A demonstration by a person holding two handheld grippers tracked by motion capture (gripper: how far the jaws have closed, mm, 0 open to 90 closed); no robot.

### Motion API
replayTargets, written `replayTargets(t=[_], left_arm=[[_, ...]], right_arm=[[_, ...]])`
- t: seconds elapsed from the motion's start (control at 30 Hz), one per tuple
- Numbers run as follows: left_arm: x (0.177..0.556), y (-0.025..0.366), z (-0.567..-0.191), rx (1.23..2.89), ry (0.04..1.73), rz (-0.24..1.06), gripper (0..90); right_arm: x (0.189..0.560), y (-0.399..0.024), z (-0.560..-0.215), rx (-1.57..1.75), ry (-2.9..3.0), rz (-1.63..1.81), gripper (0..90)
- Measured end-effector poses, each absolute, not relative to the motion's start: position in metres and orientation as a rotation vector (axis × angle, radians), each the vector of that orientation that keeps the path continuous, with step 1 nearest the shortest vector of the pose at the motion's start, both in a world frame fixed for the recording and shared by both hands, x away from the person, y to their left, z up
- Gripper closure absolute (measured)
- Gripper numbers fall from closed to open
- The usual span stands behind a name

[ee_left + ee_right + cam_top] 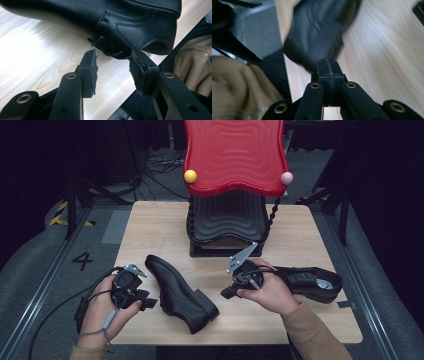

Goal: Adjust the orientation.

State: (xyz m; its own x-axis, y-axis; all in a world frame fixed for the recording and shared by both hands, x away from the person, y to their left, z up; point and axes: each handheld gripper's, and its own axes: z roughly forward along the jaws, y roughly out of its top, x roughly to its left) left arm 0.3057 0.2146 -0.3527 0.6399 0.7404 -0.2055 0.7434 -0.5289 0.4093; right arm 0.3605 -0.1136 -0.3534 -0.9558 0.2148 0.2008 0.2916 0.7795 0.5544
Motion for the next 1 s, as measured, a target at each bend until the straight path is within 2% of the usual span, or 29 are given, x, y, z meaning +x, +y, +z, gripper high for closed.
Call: replayTargets(t=[0.37,1.0], left_arm=[[0.304,0.214,-0.353,2.402,1.146,-0.008,58.7],[0.304,0.215,-0.354,2.4,1.151,-0.015,58.8]], right_arm=[[0.35,-0.065,-0.376,-0.281,-2.944,-0.743,90.0],[0.361,-0.069,-0.385,-0.33,-2.919,-0.732,90.0]])
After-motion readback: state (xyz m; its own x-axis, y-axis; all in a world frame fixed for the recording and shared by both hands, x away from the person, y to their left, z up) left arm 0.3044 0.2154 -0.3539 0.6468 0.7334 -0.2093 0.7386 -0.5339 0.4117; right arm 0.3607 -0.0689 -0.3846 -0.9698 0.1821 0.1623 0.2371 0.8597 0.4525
